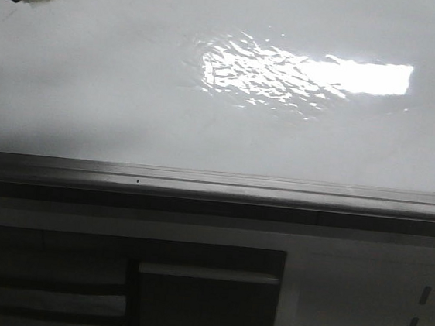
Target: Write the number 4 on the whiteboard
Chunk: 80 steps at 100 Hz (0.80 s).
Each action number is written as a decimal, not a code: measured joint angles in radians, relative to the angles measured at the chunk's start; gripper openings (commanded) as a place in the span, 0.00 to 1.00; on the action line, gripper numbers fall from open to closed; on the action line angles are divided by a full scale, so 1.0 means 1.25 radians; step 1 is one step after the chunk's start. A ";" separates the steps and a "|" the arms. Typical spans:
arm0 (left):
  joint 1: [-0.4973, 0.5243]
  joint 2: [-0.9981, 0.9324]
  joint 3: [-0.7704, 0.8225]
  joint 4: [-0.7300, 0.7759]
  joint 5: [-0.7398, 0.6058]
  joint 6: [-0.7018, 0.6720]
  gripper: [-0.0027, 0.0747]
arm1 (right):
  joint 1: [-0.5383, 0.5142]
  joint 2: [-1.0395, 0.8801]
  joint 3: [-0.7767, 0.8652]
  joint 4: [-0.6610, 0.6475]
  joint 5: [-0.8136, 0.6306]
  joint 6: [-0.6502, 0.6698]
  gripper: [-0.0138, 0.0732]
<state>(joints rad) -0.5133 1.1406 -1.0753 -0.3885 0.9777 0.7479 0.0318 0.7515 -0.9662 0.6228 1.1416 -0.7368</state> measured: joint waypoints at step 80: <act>-0.213 0.147 -0.162 -0.007 0.039 0.106 0.01 | 0.351 0.308 -0.066 0.134 -0.157 -0.443 0.61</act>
<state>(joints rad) -0.7799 1.3243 -1.2775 -0.3968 1.0262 0.8800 0.4707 1.1366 -1.0486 0.7902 0.9457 -1.2901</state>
